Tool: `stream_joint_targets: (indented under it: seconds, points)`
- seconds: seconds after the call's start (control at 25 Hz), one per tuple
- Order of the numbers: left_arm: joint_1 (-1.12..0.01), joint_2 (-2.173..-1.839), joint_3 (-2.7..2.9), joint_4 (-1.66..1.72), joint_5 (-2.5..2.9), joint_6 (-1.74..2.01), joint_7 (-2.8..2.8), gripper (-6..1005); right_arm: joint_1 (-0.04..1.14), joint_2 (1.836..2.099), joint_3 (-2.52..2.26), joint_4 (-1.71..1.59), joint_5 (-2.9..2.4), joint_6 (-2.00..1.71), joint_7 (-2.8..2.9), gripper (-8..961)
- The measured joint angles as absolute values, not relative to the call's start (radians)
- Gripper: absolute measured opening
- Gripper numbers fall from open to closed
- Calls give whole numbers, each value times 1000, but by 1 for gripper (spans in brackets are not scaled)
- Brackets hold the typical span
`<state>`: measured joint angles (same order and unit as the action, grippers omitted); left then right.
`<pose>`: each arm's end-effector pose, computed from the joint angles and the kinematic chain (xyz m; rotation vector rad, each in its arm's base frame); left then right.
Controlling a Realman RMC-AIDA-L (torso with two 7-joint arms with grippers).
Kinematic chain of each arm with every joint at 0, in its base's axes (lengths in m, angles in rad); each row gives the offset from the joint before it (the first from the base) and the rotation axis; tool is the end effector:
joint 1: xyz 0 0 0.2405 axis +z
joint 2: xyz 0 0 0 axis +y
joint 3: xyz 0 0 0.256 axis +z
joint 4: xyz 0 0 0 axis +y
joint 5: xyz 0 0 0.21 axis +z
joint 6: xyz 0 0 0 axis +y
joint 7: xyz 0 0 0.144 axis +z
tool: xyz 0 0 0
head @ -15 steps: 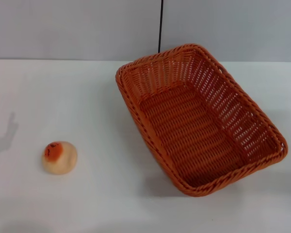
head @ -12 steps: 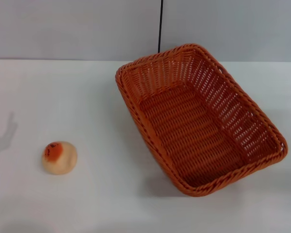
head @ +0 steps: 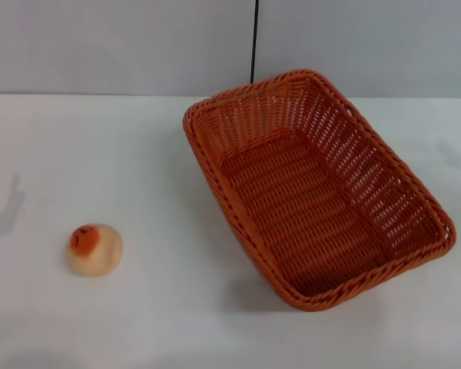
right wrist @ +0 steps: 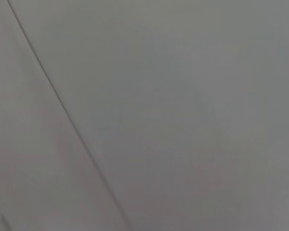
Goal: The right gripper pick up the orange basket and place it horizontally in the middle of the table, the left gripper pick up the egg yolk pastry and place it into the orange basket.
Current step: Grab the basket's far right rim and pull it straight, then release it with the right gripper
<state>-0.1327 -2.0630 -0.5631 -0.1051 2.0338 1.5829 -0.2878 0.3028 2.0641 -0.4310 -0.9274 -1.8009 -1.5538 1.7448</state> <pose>-0.3764 0.2064 0.0215 -1.4045 -0.5407 -0.8180 0.3230 0.3001 0.1151 -2.0866 1.0065 0.9347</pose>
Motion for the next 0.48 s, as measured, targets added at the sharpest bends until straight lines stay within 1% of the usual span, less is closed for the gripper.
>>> stream_joint_targets:
  seconds: [0.08, 0.12, 0.16, 0.36, 0.48]
  points:
    - [-138, -2063, -563, -102, 2034, 1578, -288, 829, 328, 2051, -431, -1045, -1916, -1595, 1921, 820]
    - [-140, -2063, -563, -101, 2034, 1576, -288, 829, 360, 2030, -430, -1126, -2020, -1651, 2054, 820]
    - [-140, -2063, -563, -101, 2034, 1576, -288, 829, 360, 2030, -430, -1126, -2020, -1651, 2054, 820]
    - [-141, -2063, -563, -101, 2034, 1570, -288, 829, 498, 1958, -417, -1222, -2284, -1822, 2319, 819]
    - [-140, -2063, -563, -100, 2034, 1570, -288, 829, 584, 1927, -419, -1205, -2419, -1894, 2376, 820]
